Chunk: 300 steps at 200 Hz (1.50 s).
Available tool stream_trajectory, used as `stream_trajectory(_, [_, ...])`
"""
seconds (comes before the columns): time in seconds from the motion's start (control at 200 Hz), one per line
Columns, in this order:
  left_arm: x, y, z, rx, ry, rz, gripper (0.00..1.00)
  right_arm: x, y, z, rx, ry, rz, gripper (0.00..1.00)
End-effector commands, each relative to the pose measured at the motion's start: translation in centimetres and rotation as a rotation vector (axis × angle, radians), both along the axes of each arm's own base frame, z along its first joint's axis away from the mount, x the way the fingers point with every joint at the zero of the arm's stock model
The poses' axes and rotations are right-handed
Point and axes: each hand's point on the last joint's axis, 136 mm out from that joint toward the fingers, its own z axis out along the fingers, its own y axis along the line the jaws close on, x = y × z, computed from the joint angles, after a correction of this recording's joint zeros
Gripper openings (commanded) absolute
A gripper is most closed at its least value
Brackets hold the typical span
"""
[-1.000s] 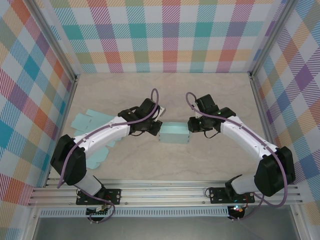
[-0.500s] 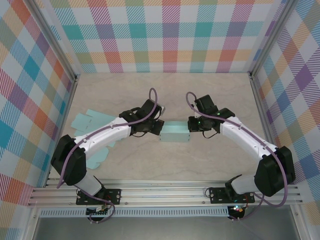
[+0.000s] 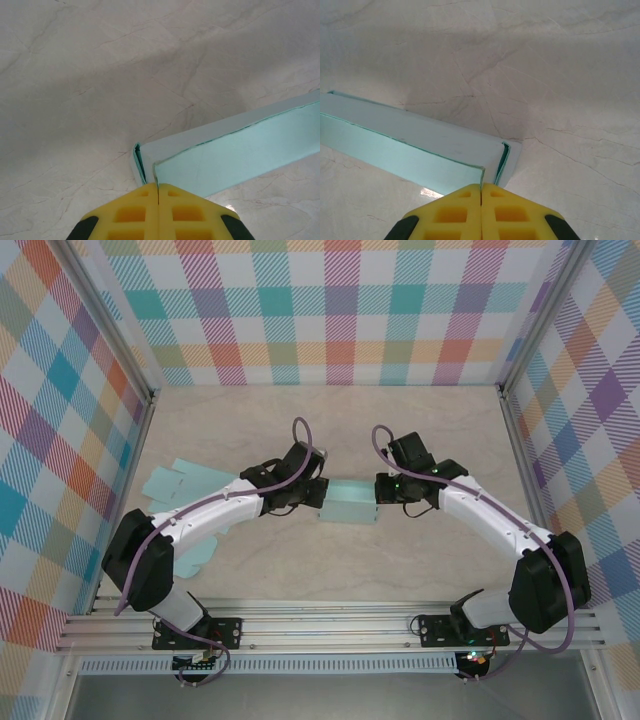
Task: Fold the paper box
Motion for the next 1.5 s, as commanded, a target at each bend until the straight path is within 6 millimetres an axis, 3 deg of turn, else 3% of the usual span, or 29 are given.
stream_trajectory(0.0, [-0.9,-0.8,-0.9,-0.008,0.013,-0.022,0.00,-0.6,1.0,0.0,0.038,-0.008,0.030,0.05])
stream_trajectory(0.595, [-1.7,0.5,-3.4,-0.017,0.017,0.026,0.00,-1.7,0.1,-2.9,-0.001,-0.001,0.021,0.00])
stream_trajectory(0.72, [-1.2,0.0,-1.7,-0.086,-0.036,0.041,0.00,-1.7,0.2,-2.8,0.000,-0.015,0.022,0.00])
stream_trajectory(0.95, [-0.8,0.8,2.1,-0.153,-0.131,0.103,0.31,-1.5,0.3,-2.2,0.000,-0.036,0.029,0.00])
stream_trajectory(1.075, [-0.5,2.0,3.2,-0.156,-0.154,0.176,0.54,-1.5,0.4,-2.2,-0.002,-0.036,0.036,0.00])
stream_trajectory(1.21, [0.0,3.0,3.9,-0.164,-0.166,0.263,0.67,-1.5,0.5,-2.1,-0.003,-0.041,0.043,0.00])
stream_trajectory(1.315, [0.8,3.0,4.0,-0.162,-0.161,0.308,0.73,-1.6,0.6,-2.1,-0.006,-0.042,0.047,0.00])
stream_trajectory(1.495, [1.5,2.6,1.7,-0.119,-0.090,0.331,0.72,-1.8,0.6,-2.3,-0.011,-0.039,0.051,0.00])
